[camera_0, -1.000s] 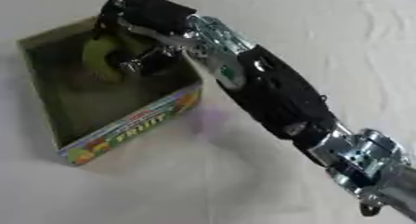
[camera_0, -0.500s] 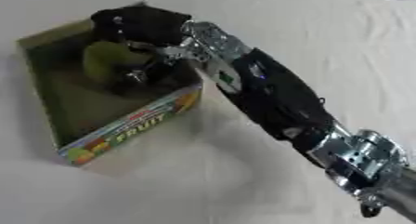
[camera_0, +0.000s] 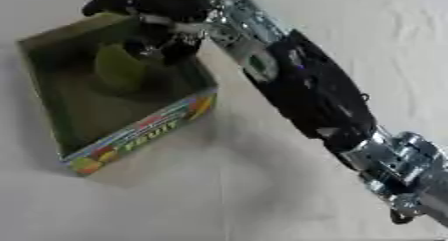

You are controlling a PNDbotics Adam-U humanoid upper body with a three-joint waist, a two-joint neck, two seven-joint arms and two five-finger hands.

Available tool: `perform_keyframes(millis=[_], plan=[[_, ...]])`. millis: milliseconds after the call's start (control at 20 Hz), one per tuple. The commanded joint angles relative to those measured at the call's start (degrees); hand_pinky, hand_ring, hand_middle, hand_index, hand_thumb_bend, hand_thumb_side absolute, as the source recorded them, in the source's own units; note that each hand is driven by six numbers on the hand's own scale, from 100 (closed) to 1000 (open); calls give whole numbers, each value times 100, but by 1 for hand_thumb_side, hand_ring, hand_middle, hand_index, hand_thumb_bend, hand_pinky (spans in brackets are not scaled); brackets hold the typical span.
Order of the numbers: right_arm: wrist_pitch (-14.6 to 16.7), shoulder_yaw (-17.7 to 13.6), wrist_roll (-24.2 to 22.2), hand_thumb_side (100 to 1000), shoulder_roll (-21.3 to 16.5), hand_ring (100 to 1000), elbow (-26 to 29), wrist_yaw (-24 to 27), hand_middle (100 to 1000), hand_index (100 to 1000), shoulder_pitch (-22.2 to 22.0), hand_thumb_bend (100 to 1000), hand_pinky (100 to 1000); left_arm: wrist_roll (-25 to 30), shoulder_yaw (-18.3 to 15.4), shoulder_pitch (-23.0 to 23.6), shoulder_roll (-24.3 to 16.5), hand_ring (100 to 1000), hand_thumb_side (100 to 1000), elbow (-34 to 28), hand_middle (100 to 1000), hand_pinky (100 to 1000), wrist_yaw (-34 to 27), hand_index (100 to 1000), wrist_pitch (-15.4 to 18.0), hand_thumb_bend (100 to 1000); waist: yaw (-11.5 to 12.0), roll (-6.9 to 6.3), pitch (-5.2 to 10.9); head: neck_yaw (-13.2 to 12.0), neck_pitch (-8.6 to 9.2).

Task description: Pick up objects on the table and place them in the box.

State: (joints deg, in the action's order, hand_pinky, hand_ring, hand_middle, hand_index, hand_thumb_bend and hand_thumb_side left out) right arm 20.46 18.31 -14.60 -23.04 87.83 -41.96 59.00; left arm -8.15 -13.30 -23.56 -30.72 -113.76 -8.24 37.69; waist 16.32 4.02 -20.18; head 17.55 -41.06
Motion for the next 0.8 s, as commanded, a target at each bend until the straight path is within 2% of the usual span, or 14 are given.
perform_keyframes(millis=[50,150,200,250,300,350,450,650,700,800], plan=[[-457,-326,60,100,-506,948,710,1264,718,890,149,100,865,-42,-100,0,-225,644,298,-84,569,647,17,757,-10,100,-9,-43,155,-70,-35],[-656,-419,-13,100,-646,949,962,1745,713,889,150,100,867,-55,-104,11,-227,644,298,-84,569,647,28,757,-12,100,-22,-43,158,-92,-37],[-678,-555,118,338,-805,941,1149,2137,705,890,190,100,882,-55,-112,49,-233,643,302,-84,569,645,43,757,-20,100,-71,-61,167,-168,-40],[-703,-705,292,324,-1035,937,1337,2709,706,888,195,100,881,-54,-125,84,-240,643,303,-84,569,645,60,757,-23,100,-111,-71,174,-223,-39],[-745,-846,429,264,-1255,927,1490,3229,706,886,179,100,877,-56,-135,115,-243,643,307,-84,569,645,76,758,-27,100,-146,-79,182,-265,-39],[-793,-991,549,268,-1466,920,1628,3682,706,883,142,100,875,-58,-145,144,-244,643,312,-84,569,644,91,758,-34,100,-179,-83,190,-299,-37],[-870,-1273,772,245,-1906,907,1897,4348,712,882,-30,100,865,-67,-173,211,-244,643,320,-84,569,643,125,758,-53,100,-243,-88,206,-371,-35],[-897,-1781,1153,233,-2702,888,2461,4737,719,874,-660,100,853,-105,-240,318,-236,642,329,-84,569,641,197,759,-81,100,-325,-93,210,-513,-14],[-914,-1860,1241,314,-2825,881,2559,4753,707,865,-804,100,851,-116,-252,337,-231,642,345,-84,569,640,211,760,-86,100,-341,-95,208,-552,-9],[-824,-2122,1582,413,-3201,888,2648,4759,702,865,-1454,100,856,-167,-336,428,-188,642,363,-84,568,638,256,760,-124,100,-424,-113,199,-726,21]])
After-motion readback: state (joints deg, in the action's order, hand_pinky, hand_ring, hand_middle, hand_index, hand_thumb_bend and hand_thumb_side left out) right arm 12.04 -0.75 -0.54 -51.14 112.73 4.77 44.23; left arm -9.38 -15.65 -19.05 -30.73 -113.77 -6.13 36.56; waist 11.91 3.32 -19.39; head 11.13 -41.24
